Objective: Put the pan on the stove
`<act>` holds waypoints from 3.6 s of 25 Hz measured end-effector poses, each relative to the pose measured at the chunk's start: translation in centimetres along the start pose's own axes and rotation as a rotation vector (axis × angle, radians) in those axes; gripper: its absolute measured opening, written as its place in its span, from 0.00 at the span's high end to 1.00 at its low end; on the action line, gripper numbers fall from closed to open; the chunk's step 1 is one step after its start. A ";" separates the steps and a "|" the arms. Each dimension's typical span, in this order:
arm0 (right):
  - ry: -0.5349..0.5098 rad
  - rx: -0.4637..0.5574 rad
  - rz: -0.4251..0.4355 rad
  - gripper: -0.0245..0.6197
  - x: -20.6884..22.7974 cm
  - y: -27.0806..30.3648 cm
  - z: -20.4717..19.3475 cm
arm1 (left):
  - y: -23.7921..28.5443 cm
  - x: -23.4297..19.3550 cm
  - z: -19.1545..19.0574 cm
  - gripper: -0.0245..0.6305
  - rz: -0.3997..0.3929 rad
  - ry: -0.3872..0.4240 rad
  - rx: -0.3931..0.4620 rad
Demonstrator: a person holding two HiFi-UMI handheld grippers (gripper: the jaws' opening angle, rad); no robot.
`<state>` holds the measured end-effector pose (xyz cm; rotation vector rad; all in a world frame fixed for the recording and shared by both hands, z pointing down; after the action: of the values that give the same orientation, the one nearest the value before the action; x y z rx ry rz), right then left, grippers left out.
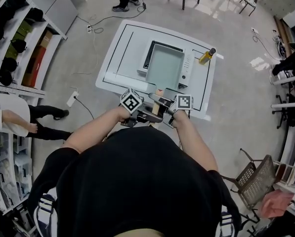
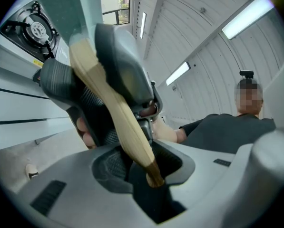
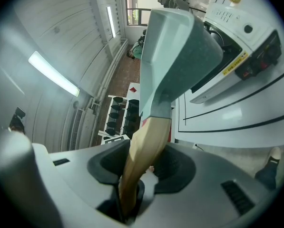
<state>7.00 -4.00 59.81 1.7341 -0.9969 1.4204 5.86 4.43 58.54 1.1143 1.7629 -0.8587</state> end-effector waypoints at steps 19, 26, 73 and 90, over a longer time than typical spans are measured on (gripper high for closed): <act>-0.007 -0.067 0.006 0.72 0.5 -1.8 2.8 | 2.5 -1.2 2.4 0.76 0.045 0.020 0.049; 0.020 -0.084 0.007 0.72 0.7 -3.3 4.2 | 4.4 -1.9 3.6 0.76 0.061 0.023 0.065; 0.001 -0.006 -0.016 0.72 1.1 2.9 10.5 | -1.6 -3.9 10.2 0.75 0.014 0.023 -0.011; -0.004 0.012 -0.027 0.72 1.5 4.4 12.1 | -2.9 -4.1 11.9 0.75 -0.010 0.020 -0.023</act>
<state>8.98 -16.75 59.31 1.7532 -0.9650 1.4098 7.66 -8.29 57.87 1.1036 1.7913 -0.8339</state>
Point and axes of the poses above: the fingertips, and each gripper's own axes: y forward along the fingers, x to its right, z out of its top, the point moved 4 cm from there along -y, backward along the fingers, and after that the axes turned 8 degrees about x, right-handed, at the moved point
